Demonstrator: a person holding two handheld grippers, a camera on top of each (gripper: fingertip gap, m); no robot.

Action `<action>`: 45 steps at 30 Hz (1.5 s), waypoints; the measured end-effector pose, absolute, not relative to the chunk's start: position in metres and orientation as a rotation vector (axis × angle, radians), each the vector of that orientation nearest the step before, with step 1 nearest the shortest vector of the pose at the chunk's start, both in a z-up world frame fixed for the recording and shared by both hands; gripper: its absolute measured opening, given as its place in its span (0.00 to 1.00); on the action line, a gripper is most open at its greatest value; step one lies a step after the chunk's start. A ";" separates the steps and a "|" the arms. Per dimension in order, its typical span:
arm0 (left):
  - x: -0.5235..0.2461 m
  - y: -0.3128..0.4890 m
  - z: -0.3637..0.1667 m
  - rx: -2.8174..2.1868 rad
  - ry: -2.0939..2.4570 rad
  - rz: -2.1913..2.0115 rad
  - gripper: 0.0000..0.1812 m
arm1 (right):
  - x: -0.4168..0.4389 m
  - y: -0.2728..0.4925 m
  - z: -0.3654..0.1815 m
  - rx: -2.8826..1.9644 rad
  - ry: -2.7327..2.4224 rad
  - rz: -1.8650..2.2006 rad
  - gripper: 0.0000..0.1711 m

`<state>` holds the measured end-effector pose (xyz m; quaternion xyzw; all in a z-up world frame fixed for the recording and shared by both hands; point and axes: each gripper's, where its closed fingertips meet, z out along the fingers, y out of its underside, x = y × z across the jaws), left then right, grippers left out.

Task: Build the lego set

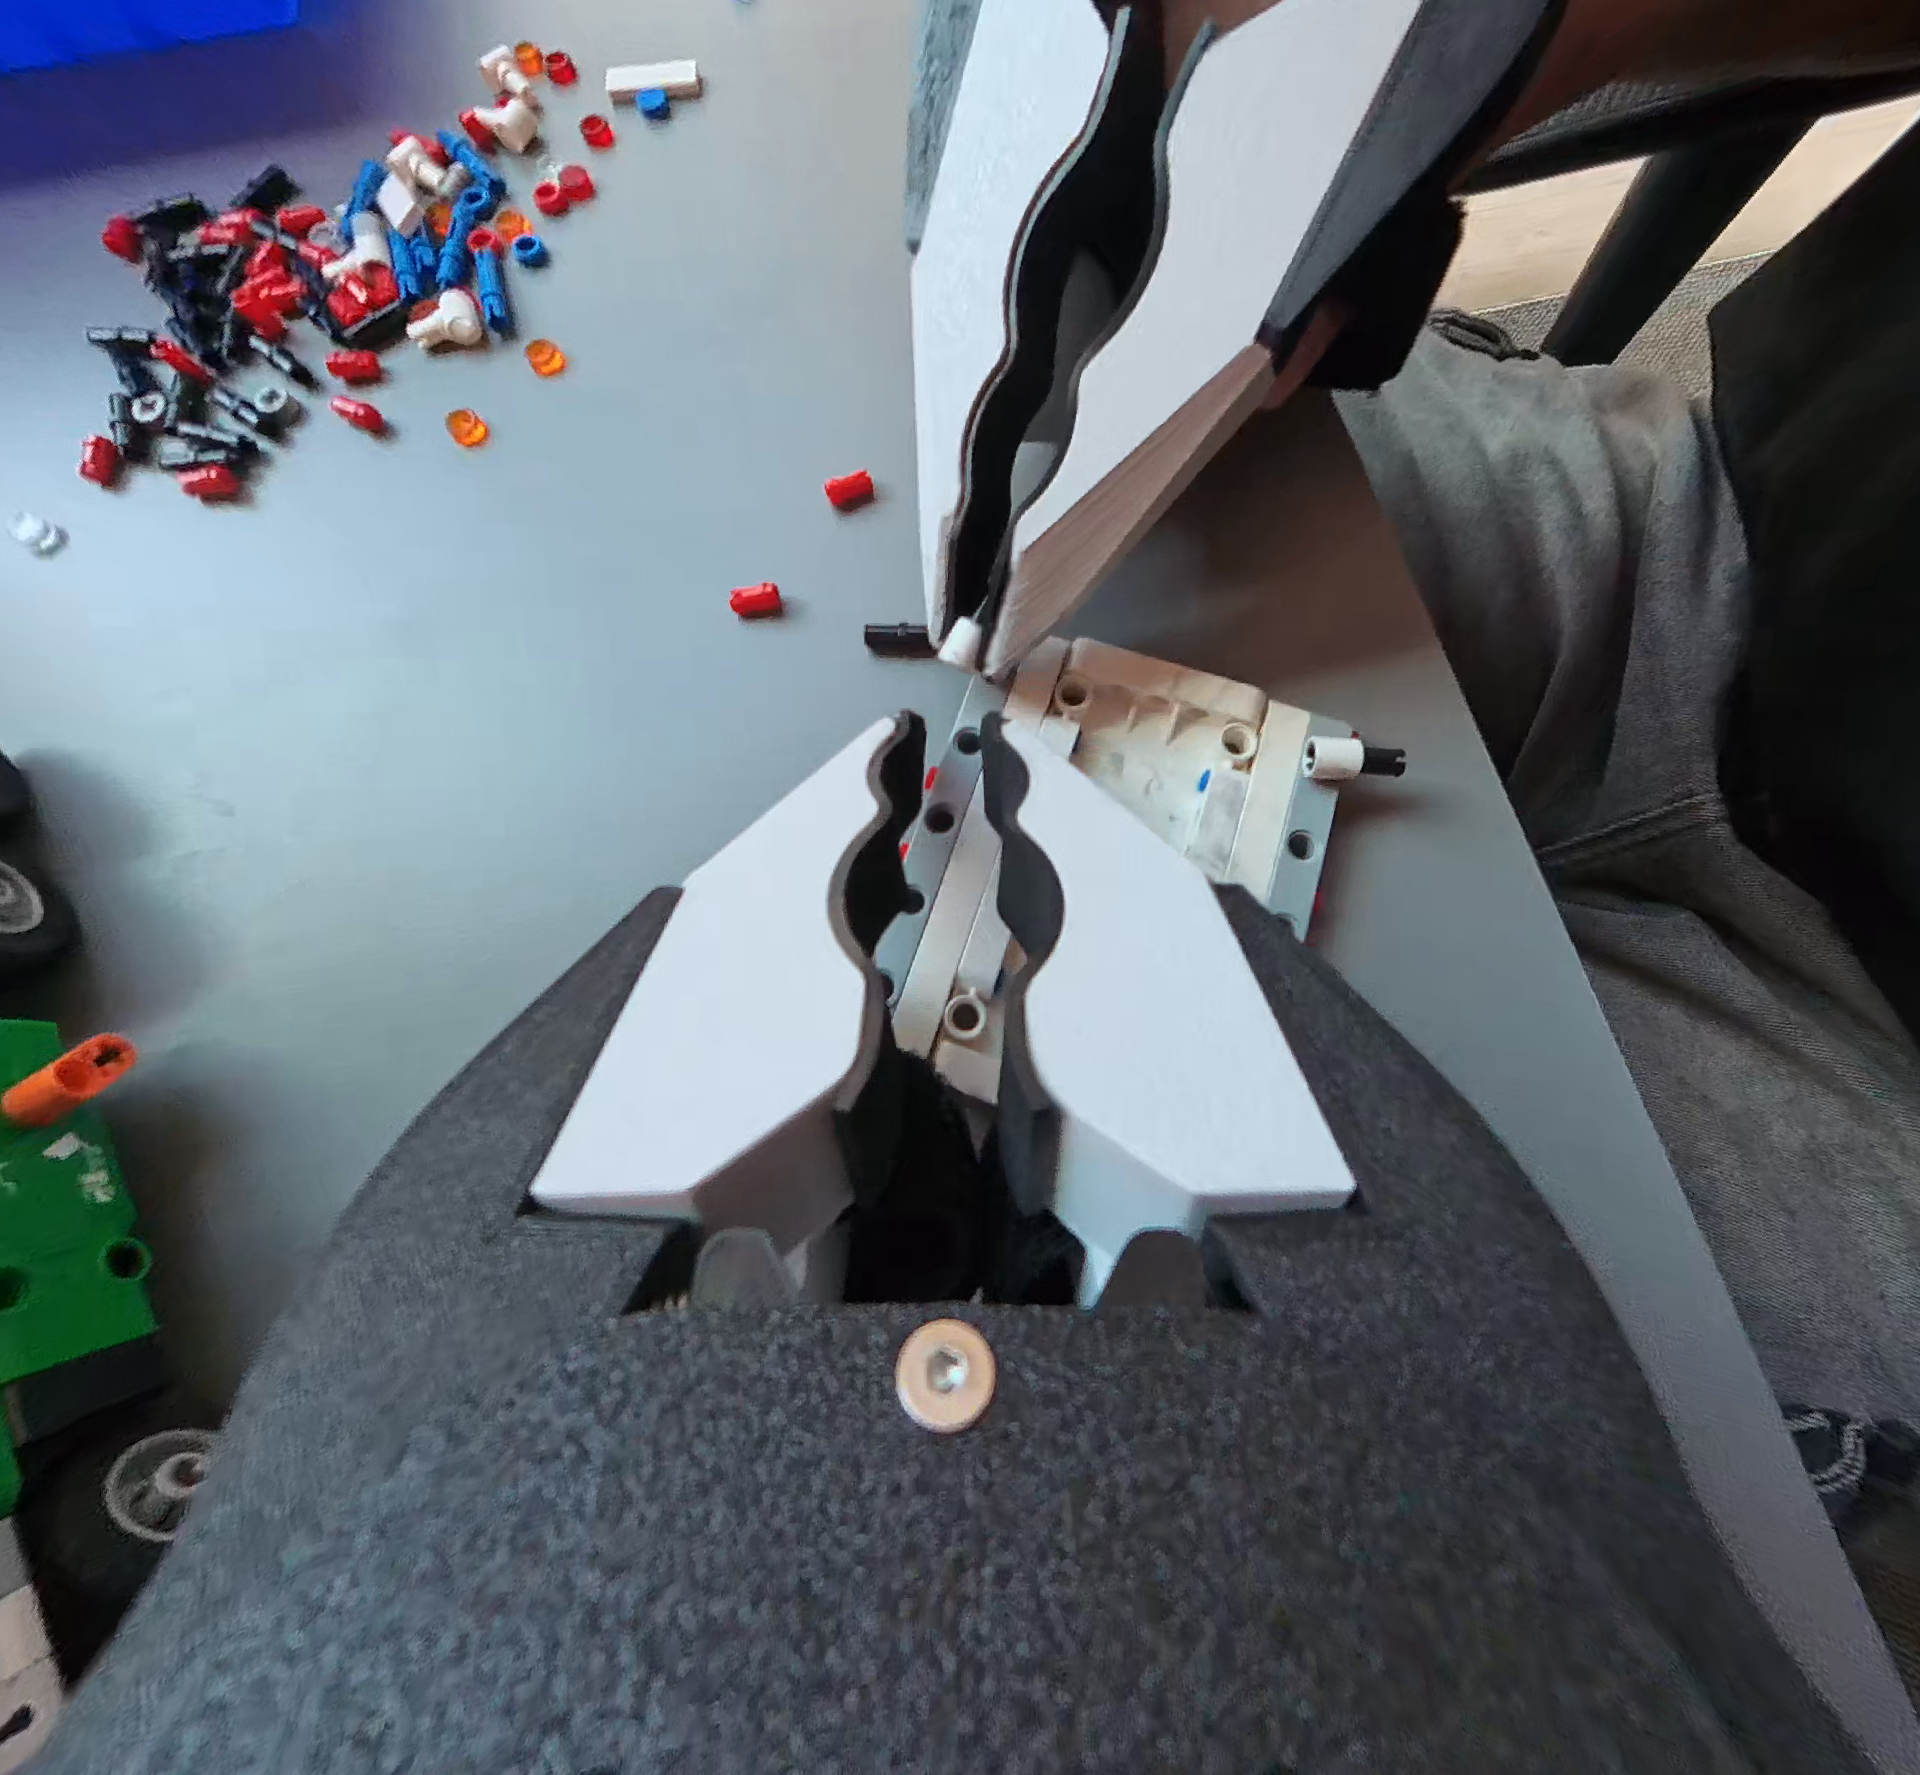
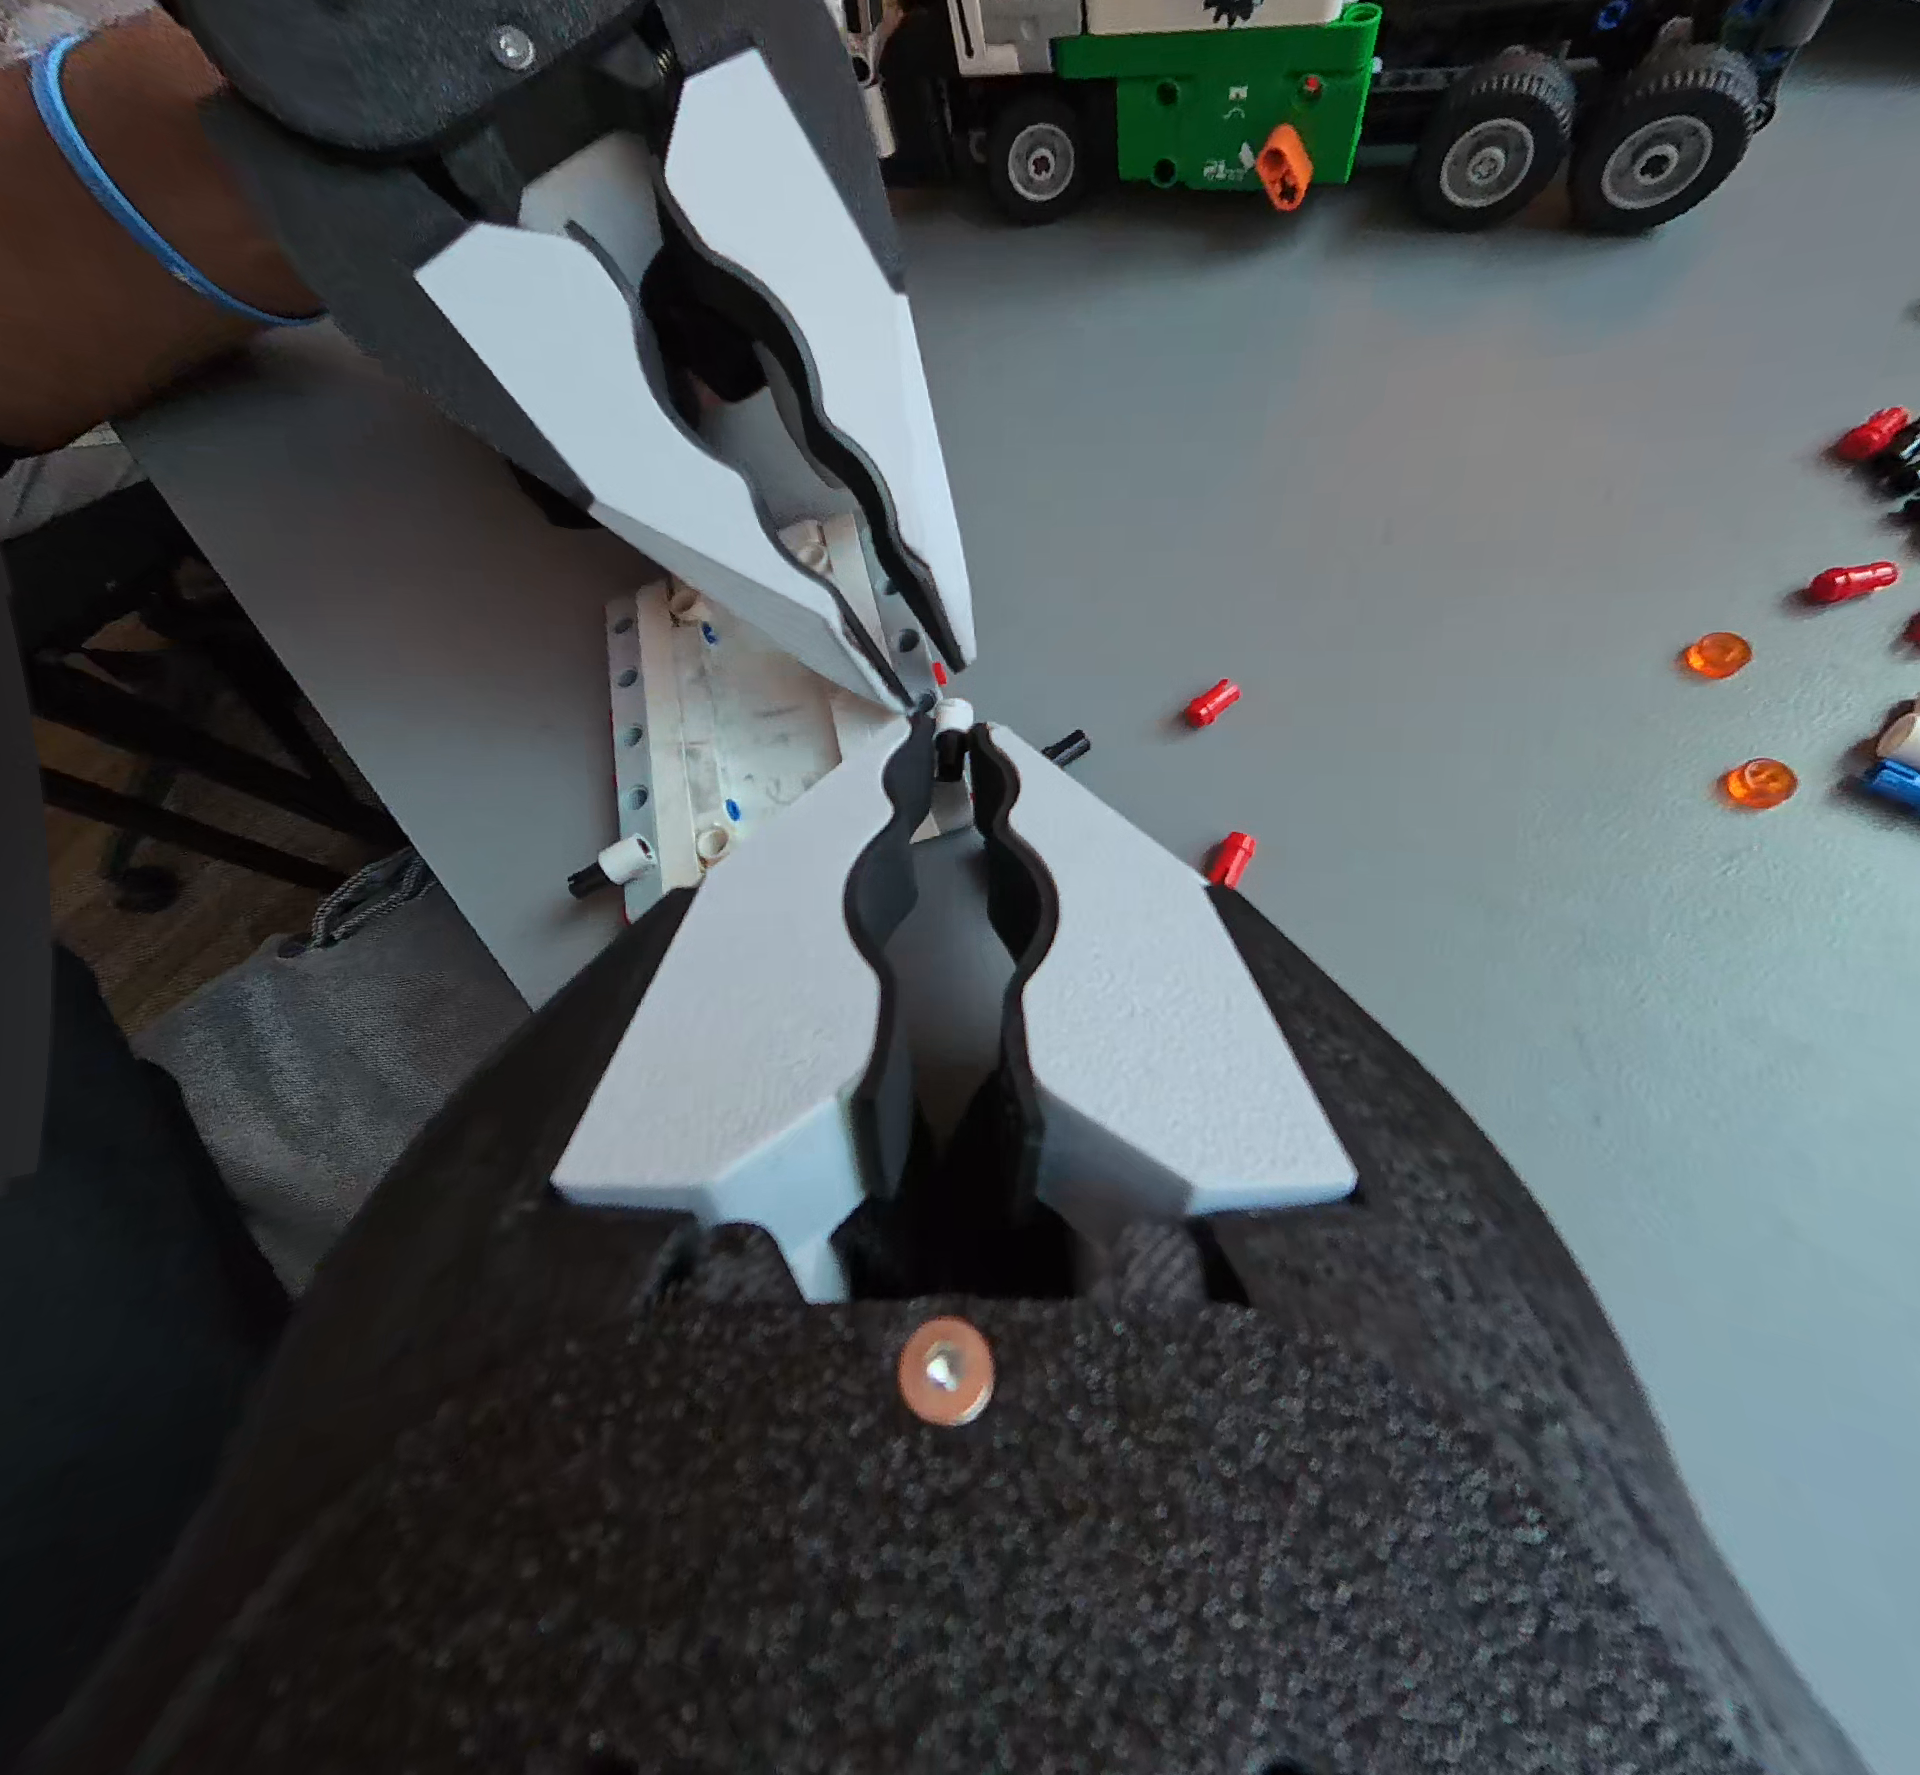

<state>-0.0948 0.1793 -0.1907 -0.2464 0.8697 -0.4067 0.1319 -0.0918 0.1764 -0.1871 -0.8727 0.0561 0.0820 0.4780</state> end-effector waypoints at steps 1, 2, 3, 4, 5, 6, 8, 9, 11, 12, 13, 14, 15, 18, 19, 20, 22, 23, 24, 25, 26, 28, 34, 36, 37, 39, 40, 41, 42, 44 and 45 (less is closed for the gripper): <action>-0.095 0.179 -0.192 -0.701 2.521 -1.168 0.03 | -0.092 0.177 -0.187 -2.138 0.126 0.187 0.03; -0.094 0.179 -0.192 -0.696 2.516 -1.164 0.03 | -0.092 0.176 -0.187 -2.144 0.107 0.165 0.03; -0.093 0.180 -0.192 -0.699 2.515 -1.151 0.02 | -0.093 0.176 -0.187 -2.148 0.079 0.133 0.03; -0.092 0.180 -0.192 -0.700 2.514 -1.145 0.01 | -0.094 0.175 -0.187 -2.152 0.041 0.101 0.03; -0.093 0.180 -0.192 -0.696 2.515 -1.149 0.00 | -0.095 0.174 -0.187 -2.156 -0.004 0.060 0.03; -0.092 0.181 -0.192 -0.696 2.509 -1.151 0.00 | -0.096 0.172 -0.187 -2.157 -0.049 0.022 0.03; -0.091 0.183 -0.192 -0.696 2.502 -1.136 0.00 | -0.097 0.170 -0.187 -2.156 -0.087 -0.014 0.03; -0.091 0.184 -0.193 -0.692 2.505 -1.124 0.00 | -0.097 0.170 -0.187 -2.156 -0.102 -0.020 0.04; -0.088 0.189 -0.196 -0.683 2.496 -1.073 0.00 | -0.097 0.169 -0.187 -2.156 -0.123 -0.050 0.04; -0.086 0.193 -0.199 -0.681 2.485 -1.038 0.00 | -0.097 0.169 -0.187 -2.156 -0.149 -0.075 0.04; -0.084 0.195 -0.200 -0.685 2.476 -1.027 0.00 | -0.098 0.168 -0.187 -2.155 -0.181 -0.104 0.04; -0.084 0.195 -0.200 -0.688 2.482 -1.033 0.00 | -0.098 0.167 -0.187 -2.153 -0.198 -0.121 0.04; -0.085 0.194 -0.200 -0.684 2.486 -1.037 0.00 | -0.098 0.167 -0.187 -2.152 -0.209 -0.129 0.04; -0.085 0.194 -0.200 -0.658 2.478 -1.015 0.00 | -0.097 0.163 -0.191 -2.168 -0.240 -0.162 0.03; -0.085 0.193 -0.199 -0.656 2.481 -1.014 0.00 | -0.097 0.163 -0.191 -2.168 -0.241 -0.159 0.04; -0.086 0.192 -0.196 -0.660 2.480 -1.031 0.01 | -0.097 0.163 -0.190 -2.170 -0.239 -0.154 0.04; -0.090 0.189 -0.188 -0.658 2.486 -1.100 0.07 | -0.097 0.165 -0.190 -2.183 -0.257 -0.151 0.04; -0.094 0.187 -0.184 -0.643 2.499 -1.133 0.10 | -0.097 0.166 -0.190 -2.192 -0.274 -0.159 0.03; -0.098 0.185 -0.181 -0.624 2.510 -1.152 0.11 | -0.096 0.167 -0.189 -2.200 -0.288 -0.163 0.03; -0.100 0.184 -0.178 -0.606 2.512 -1.161 0.12 | -0.096 0.167 -0.189 -2.214 -0.312 -0.161 0.03; -0.101 0.182 -0.177 -0.593 2.514 -1.168 0.12 | -0.097 0.167 -0.189 -2.234 -0.339 -0.162 0.03; -0.102 0.177 -0.178 -0.580 2.516 -1.195 0.10 | -0.099 0.168 -0.188 -2.264 -0.397 -0.161 0.03; -0.109 0.167 -0.192 -0.478 2.547 -1.128 0.04 | -0.098 0.170 -0.189 -2.348 -0.461 -0.146 0.03; -0.106 0.165 -0.192 -0.500 2.537 -1.120 0.04 | -0.099 0.170 -0.189 -2.391 -0.483 -0.132 0.03; -0.104 0.165 -0.192 -0.506 2.527 -1.122 0.02 | -0.098 0.169 -0.189 -2.424 -0.492 -0.130 0.03; -0.099 0.168 -0.192 -0.538 2.508 -1.107 0.04 | -0.097 0.167 -0.191 -2.488 -0.539 -0.135 0.03; -0.098 0.169 -0.191 -0.550 2.500 -1.107 0.05 | -0.096 0.167 -0.191 -2.512 -0.564 -0.143 0.03; -0.097 0.169 -0.191 -0.558 2.498 -1.113 0.05 | -0.095 0.168 -0.191 -2.529 -0.594 -0.160 0.03; -0.097 0.169 -0.191 -0.564 2.497 -1.121 0.05 | -0.095 0.169 -0.191 -2.540 -0.626 -0.180 0.03; -0.097 0.169 -0.191 -0.572 2.494 -1.133 0.06 | -0.096 0.171 -0.191 -2.557 -0.683 -0.209 0.03; -0.097 0.169 -0.190 -0.583 2.495 -1.148 0.06 | -0.096 0.171 -0.192 -2.566 -0.705 -0.216 0.03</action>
